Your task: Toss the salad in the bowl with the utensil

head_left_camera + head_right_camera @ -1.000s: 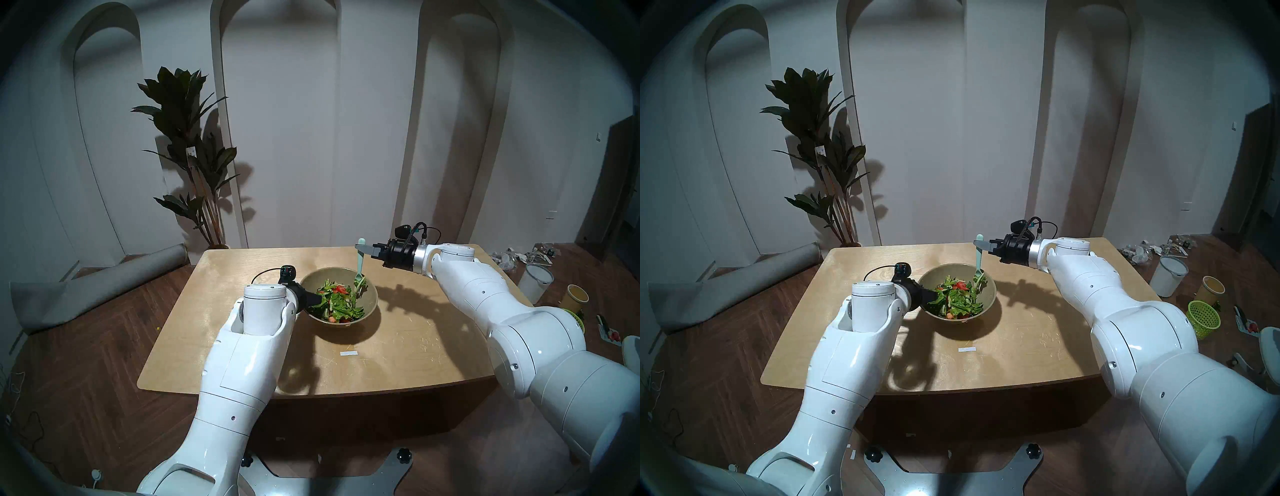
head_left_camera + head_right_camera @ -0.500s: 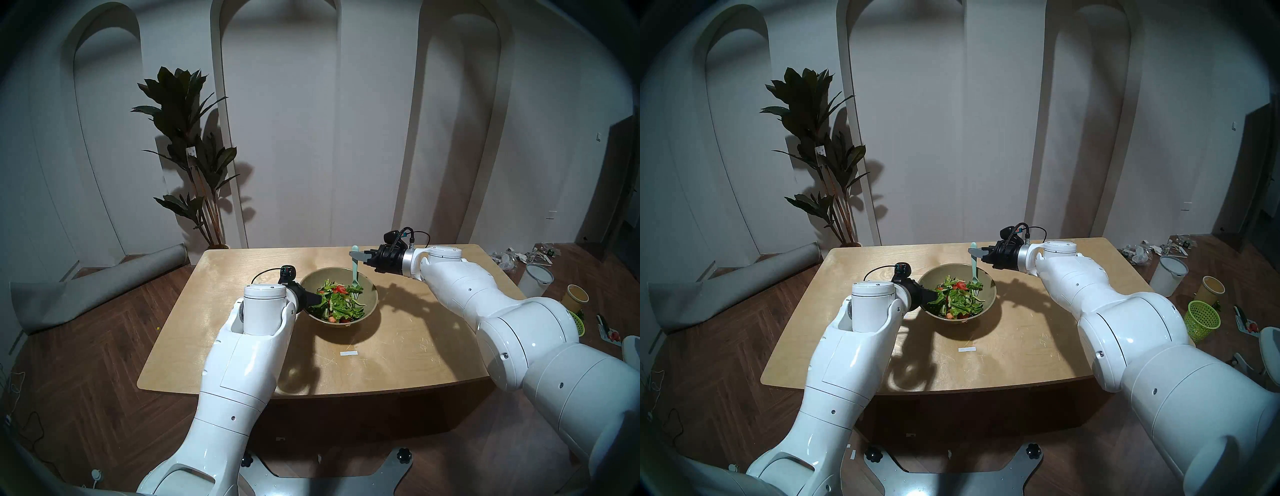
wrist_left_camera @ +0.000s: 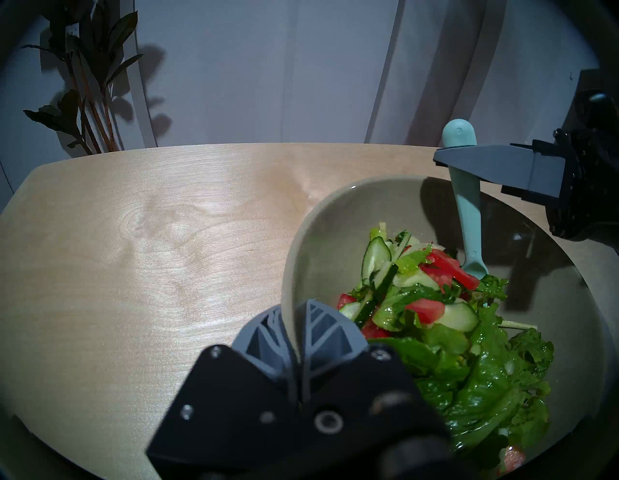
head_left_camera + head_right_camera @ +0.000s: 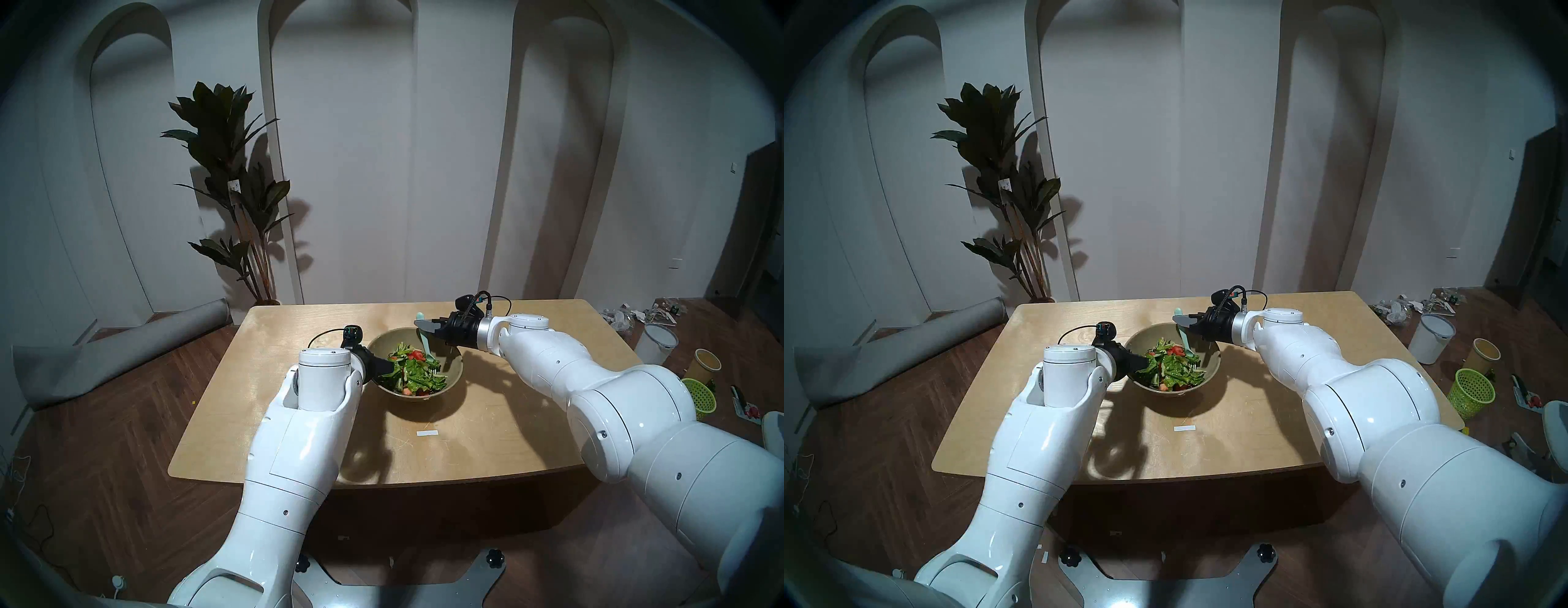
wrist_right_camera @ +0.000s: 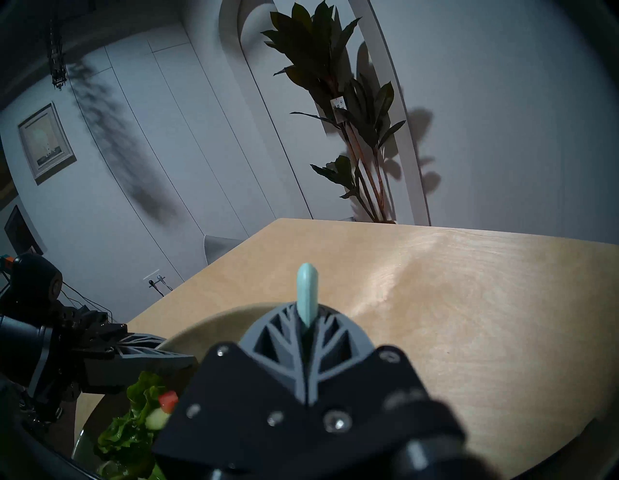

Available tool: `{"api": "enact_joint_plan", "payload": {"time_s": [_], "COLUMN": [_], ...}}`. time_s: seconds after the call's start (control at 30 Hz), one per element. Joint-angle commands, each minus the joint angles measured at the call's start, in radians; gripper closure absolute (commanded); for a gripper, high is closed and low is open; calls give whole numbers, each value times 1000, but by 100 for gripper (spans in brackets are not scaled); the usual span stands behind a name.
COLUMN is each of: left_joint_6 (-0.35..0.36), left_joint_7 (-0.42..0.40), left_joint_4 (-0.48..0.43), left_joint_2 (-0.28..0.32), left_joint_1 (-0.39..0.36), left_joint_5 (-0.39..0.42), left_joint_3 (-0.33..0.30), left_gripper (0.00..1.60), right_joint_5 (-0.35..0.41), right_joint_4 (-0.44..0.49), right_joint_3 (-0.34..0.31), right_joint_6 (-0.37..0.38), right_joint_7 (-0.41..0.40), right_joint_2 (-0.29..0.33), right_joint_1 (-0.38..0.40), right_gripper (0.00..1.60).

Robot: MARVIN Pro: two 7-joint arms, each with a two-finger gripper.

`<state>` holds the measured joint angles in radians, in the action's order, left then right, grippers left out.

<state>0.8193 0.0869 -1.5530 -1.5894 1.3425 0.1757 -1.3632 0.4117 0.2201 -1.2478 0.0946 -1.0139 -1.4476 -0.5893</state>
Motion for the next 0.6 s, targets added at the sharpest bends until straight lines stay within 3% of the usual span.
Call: {"api": "enact_joint_plan", "payload": {"time_s": [0.0, 0.47, 0.5, 0.57], "left_joint_6": [-1, 1, 1, 1], "left_joint_7": [-1, -1, -1, -1], "left_joint_4": [-6, -7, -7, -7], "left_joint_2": [-3, -2, -2, -2], "left_joint_1": [-9, -10, -10, -11], "left_joint_5": [0, -1, -1, -1], "left_joint_3": [2, 3, 3, 3], "left_gripper": [160, 160, 160, 160], "right_joint_5": [50, 146, 151, 151], "right_joint_4": [-12, -51, -36, -42], "right_joint_3": [-41, -145, -147, -150], "right_joint_6": [-13, 13, 11, 11], "right_joint_7": [-59, -282, -261, -300], "right_joint_2": [-47, -49, -48, -43], "right_joint_1": [-2, -10, -16, -13], "right_gripper": [160, 160, 160, 160]}}
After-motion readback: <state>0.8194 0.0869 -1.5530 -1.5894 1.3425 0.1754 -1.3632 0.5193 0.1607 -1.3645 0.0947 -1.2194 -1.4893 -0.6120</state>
